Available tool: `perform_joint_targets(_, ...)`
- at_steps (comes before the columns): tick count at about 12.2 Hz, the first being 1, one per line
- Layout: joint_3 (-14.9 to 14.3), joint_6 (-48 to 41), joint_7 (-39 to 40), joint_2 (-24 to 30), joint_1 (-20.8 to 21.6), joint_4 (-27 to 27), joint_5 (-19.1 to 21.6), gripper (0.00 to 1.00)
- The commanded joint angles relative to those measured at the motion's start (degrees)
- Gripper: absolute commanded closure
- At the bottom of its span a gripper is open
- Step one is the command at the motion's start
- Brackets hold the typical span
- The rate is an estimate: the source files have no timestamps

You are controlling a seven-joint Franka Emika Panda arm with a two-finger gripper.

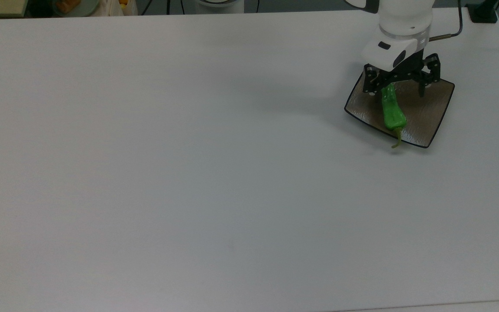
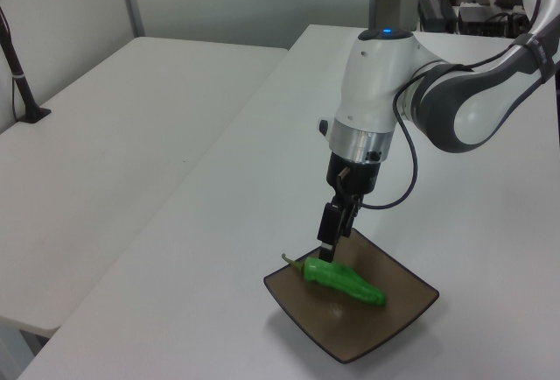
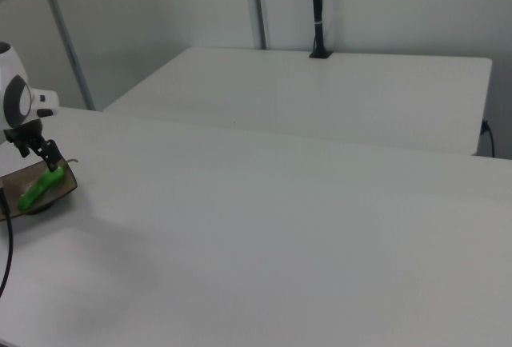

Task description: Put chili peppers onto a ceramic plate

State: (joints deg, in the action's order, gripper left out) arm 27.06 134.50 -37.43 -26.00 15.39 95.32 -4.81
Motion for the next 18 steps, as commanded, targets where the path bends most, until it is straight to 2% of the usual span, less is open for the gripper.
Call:
perform_joint_targets(1,0.0,0.4,3.8,0.9,-2.3,-0.8,-1.4,0.0)
perform_joint_targets(3,-0.4,-3.5,7.2,2.7,-4.7,-0.9,-1.3,0.0)
perform_joint_targets(7,-4.6,-20.2,15.5,6.7,-6.2,-1.1,-1.3,0.0)
perform_joint_targets(11,-6.6,-33.7,22.7,10.3,-9.2,-0.9,-2.8,0.0)
perform_joint_targets(13,-9.6,-35.6,25.4,12.2,-9.6,-0.2,-2.7,0.0)
perform_joint_targets(14,-11.2,-35.3,26.1,13.8,-9.7,1.9,-2.8,0.0)
perform_joint_targets(18,-20.3,-35.6,30.7,18.5,-10.1,3.0,-1.4,0.0)
